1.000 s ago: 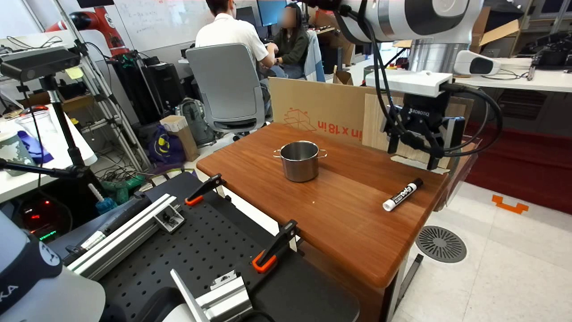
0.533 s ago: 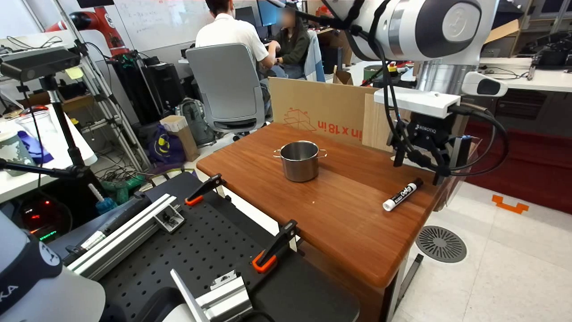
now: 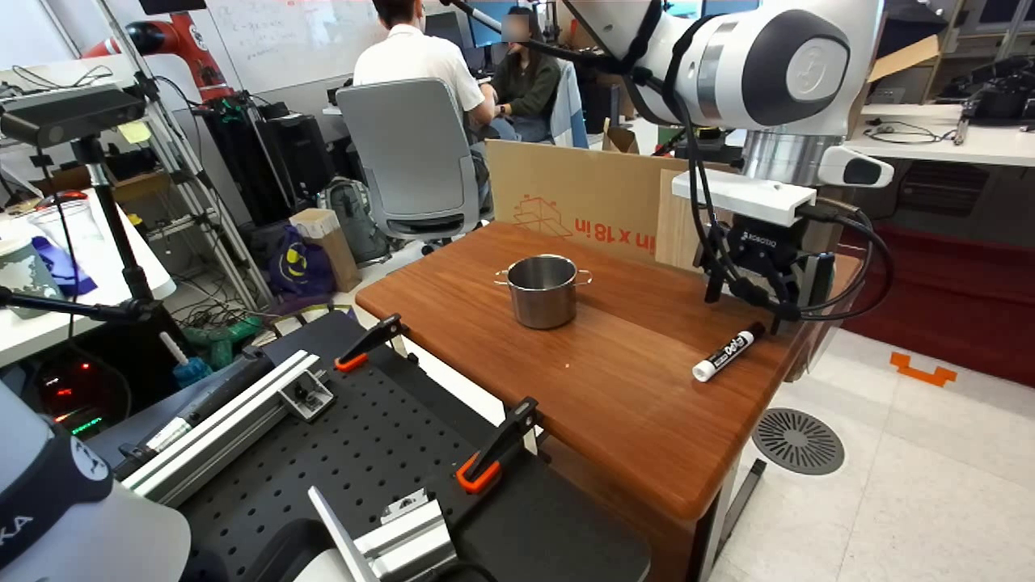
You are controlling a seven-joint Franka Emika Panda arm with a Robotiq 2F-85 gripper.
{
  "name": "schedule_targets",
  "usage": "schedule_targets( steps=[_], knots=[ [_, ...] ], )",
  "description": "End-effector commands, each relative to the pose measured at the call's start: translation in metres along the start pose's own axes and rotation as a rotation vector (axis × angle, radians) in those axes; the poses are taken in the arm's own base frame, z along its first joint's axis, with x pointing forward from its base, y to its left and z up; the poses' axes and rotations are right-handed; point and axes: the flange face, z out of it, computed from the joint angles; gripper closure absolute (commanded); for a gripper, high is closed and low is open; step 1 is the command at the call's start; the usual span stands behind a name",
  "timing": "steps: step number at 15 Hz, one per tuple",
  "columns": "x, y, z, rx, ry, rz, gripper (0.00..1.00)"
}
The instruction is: Put the marker inside the cup
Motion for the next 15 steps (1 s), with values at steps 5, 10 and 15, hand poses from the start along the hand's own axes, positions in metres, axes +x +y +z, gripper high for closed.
schedule_targets(
  steps=[5, 10, 15],
  knots=[
    [0.012, -0.003, -0.005, 0.030, -0.041, -0.007, 0.65],
    [0.012, -0.002, -0.012, 0.034, -0.065, -0.007, 0.99],
    [0.012, -0.002, -0.017, 0.034, -0.076, -0.006, 0.97]
  ],
)
